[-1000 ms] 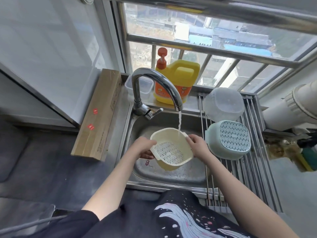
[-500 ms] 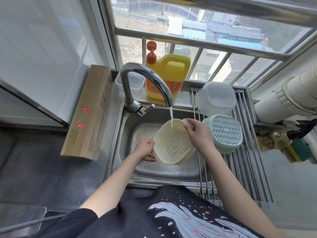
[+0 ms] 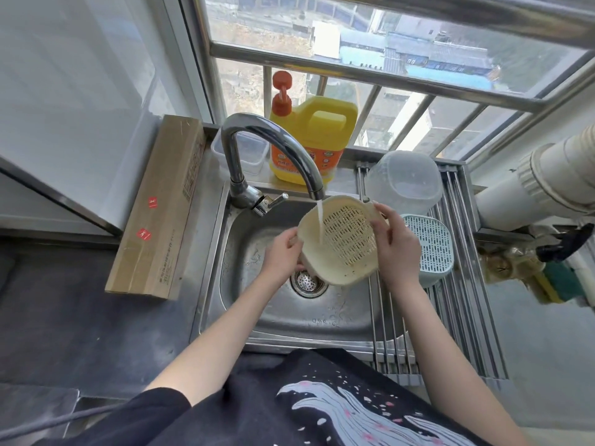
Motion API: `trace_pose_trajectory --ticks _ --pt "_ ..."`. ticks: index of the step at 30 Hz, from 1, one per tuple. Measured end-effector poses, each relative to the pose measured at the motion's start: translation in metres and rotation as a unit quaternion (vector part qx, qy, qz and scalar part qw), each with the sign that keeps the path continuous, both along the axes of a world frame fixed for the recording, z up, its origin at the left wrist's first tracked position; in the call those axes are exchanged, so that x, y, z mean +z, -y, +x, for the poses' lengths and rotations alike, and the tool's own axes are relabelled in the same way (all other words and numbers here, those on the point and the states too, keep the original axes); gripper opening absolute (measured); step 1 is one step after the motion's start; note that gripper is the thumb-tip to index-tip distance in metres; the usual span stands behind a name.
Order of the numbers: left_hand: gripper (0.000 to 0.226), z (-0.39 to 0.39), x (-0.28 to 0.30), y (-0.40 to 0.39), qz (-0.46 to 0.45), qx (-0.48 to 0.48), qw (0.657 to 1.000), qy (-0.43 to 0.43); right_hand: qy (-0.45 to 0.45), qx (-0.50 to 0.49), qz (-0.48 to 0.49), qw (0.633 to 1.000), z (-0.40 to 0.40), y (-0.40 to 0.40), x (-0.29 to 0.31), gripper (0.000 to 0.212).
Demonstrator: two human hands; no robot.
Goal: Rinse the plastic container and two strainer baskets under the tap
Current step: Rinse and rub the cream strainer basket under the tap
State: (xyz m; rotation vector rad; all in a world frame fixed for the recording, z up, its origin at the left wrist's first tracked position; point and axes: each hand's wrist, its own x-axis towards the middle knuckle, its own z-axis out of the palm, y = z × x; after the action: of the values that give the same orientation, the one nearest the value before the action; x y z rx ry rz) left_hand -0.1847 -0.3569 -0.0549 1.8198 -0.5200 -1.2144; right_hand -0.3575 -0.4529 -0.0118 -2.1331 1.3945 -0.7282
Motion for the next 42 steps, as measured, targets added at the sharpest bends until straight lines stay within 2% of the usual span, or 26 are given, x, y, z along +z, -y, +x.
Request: trace_pose_trajectory --ticks 4,7,15,21,24,31,37,42 --pt "0.046 0.007 0.023 -0.005 -0.075 -0.014 0.977 0.201 -0.003 -0.057 0.055 0.997 -0.006 0.000 -0.022 0.031" --pt "0.047 0.010 0.032 -0.007 -0.092 -0.015 0.951 0.296 -0.020 -0.060 0.107 0.992 -0.002 0.001 -0.036 0.031" --pt "0.042 0.008 0.035 -0.012 -0.136 -0.030 0.894 0.427 -0.022 -0.069 0.175 0.982 0.030 0.010 -0.045 0.015" --pt "0.038 0.006 0.038 -0.010 -0.175 -0.040 0.842 0.509 0.002 -0.064 0.249 0.966 0.040 0.008 -0.049 0.017" --pt "0.027 0.006 0.044 -0.008 -0.173 -0.019 0.843 0.509 -0.022 -0.048 0.273 0.961 0.040 0.004 -0.054 0.018" --pt "0.023 0.010 0.051 -0.009 -0.087 -0.023 0.888 0.450 -0.014 -0.047 0.332 0.942 0.034 -0.008 -0.055 0.004" --pt "0.029 0.022 0.049 -0.009 -0.047 -0.003 0.916 0.399 0.014 -0.050 0.330 0.943 0.034 -0.019 -0.050 0.023" --pt "0.030 0.031 0.043 -0.013 -0.008 0.014 0.946 0.324 0.027 -0.071 0.282 0.956 0.029 -0.018 -0.040 0.032"
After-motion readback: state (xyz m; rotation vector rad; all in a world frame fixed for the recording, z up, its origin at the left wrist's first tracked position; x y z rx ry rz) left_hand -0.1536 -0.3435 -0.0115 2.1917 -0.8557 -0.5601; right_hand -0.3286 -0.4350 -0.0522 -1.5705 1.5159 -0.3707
